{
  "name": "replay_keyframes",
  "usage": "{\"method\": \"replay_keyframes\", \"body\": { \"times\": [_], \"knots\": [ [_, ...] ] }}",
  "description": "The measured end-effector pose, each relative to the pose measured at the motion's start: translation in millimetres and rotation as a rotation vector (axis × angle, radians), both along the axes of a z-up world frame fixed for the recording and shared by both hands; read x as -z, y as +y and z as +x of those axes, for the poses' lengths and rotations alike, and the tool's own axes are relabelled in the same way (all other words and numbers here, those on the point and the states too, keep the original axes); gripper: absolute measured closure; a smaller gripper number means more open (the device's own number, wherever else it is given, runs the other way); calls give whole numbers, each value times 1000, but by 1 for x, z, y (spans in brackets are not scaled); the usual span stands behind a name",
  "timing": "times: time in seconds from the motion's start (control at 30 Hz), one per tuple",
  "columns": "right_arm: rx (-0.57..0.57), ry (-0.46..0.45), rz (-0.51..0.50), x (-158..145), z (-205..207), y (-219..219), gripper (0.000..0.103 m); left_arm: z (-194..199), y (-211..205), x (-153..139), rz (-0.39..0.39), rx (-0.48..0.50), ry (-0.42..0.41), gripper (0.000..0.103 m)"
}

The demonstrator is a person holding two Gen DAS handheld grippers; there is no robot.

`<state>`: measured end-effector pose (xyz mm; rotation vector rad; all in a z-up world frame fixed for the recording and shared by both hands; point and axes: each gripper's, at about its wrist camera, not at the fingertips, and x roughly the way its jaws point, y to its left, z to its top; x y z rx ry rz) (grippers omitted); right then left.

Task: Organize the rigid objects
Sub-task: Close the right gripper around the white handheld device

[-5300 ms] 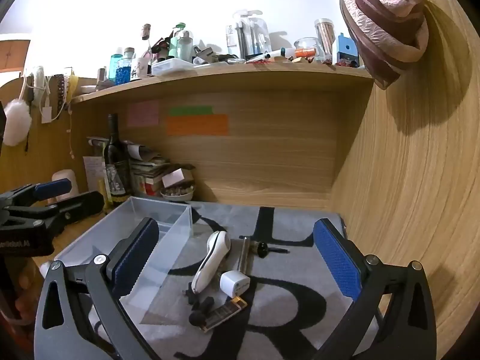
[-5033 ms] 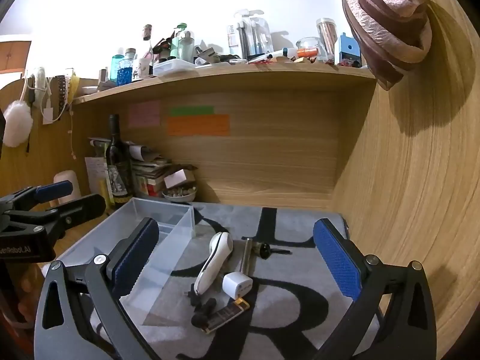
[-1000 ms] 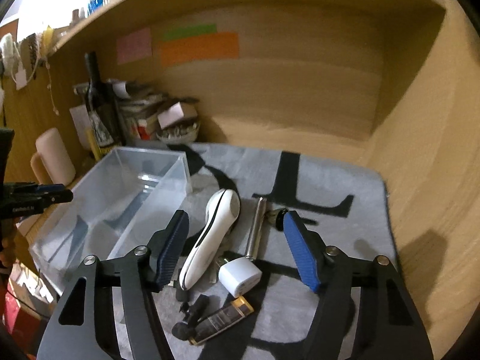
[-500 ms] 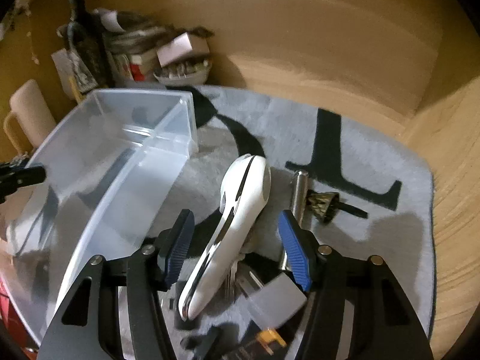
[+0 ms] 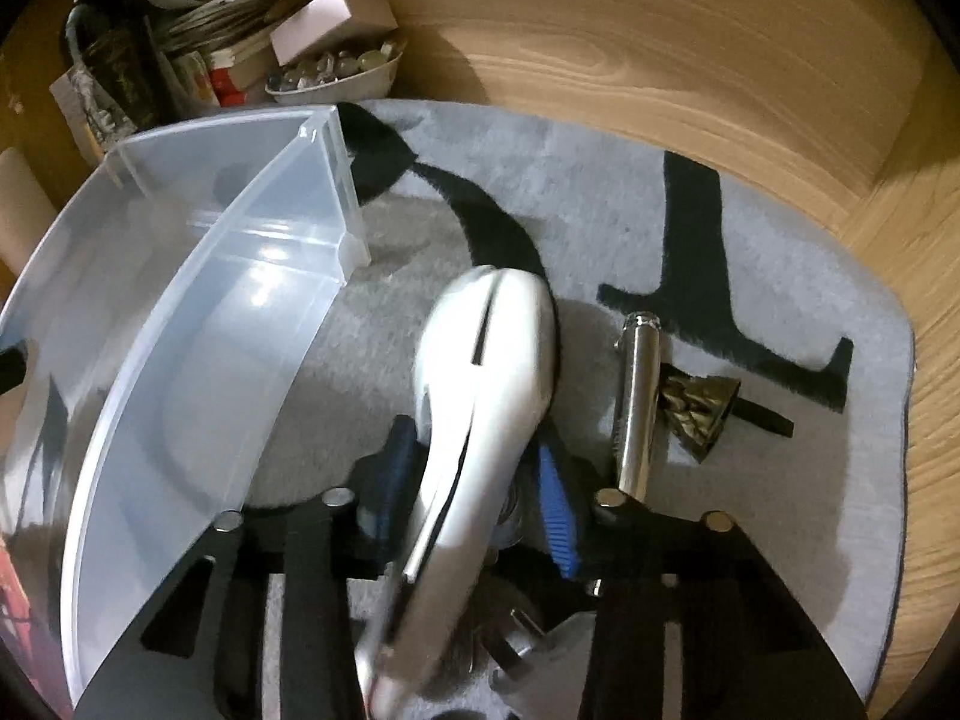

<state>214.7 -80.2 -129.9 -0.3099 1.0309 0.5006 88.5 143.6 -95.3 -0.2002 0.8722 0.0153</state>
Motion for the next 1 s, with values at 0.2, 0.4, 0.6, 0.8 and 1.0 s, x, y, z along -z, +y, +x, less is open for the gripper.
{"method": "replay_keyframes", "body": {
  "times": [0.2,0.4,0.6,0.8,1.0],
  "knots": [
    [9,-26,40,-6,-2,-4,74,-1,-1,1,6,-2,1,91],
    [4,-93,80,-32,-18,-11,74,0,-3,1,19,-7,5,91],
    [-4,-168,133,-64,-30,-16,75,0,-3,1,21,-9,4,92],
    [-28,-253,183,-103,-41,-13,75,2,-4,0,36,-9,1,92],
    [-64,-327,230,-133,-56,-7,75,2,-3,0,38,-7,2,92]
  ]
}}
